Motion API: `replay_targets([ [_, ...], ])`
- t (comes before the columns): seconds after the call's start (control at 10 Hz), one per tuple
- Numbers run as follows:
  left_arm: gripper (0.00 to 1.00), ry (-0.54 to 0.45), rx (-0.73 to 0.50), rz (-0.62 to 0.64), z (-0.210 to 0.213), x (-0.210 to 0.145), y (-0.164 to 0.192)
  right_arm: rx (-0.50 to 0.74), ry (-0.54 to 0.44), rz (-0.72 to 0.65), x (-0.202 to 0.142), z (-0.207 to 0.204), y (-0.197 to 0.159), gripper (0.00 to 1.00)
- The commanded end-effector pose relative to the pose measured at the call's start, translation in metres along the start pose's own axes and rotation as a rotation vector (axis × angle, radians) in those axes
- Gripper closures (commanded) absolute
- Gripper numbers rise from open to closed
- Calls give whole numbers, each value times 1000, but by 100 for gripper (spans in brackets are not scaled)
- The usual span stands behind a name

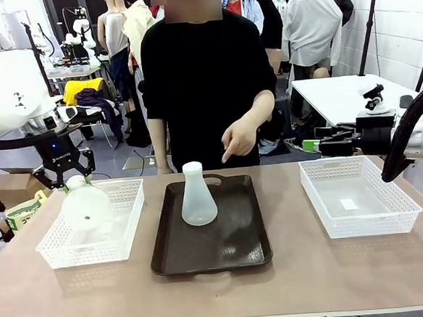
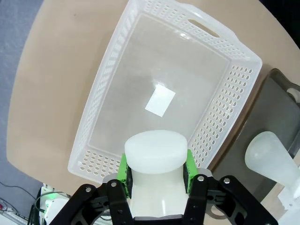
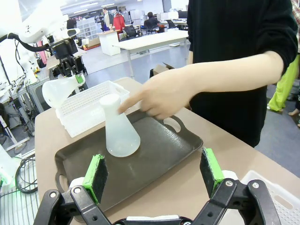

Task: Prepare the laboratory tools.
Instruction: Place the picked Big flask upright in the Handle tray as directed by the person.

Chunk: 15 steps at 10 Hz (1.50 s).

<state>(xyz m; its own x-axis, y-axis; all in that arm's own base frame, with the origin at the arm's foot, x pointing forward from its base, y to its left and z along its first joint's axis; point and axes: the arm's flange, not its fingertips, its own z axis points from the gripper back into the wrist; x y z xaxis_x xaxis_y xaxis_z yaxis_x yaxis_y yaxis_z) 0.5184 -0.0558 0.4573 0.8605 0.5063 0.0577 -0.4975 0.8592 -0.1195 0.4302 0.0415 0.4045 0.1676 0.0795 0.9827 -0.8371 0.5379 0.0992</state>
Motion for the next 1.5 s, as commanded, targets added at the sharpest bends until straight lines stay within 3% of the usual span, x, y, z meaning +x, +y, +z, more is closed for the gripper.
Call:
replay_targets([
  [0.0, 100, 4, 14, 6, -3, 5, -1, -4, 15, -11, 1, 0, 0, 0],
  [0.6, 100, 7, 8, 2, -6, 2, 0, -4, 15, -11, 1, 0, 0, 0],
  [0.9, 100, -72, -26, -248, 4, -22, -16, -4, 15, -11, 1, 0, 0, 0],
  [1.1, 100, -143, -200, -577, 21, -47, -24, -4, 15, -11, 1, 0, 0, 0],
  [1.4, 100, -102, -486, -946, 39, -61, -21, -4, 15, -11, 1, 0, 0, 0],
])
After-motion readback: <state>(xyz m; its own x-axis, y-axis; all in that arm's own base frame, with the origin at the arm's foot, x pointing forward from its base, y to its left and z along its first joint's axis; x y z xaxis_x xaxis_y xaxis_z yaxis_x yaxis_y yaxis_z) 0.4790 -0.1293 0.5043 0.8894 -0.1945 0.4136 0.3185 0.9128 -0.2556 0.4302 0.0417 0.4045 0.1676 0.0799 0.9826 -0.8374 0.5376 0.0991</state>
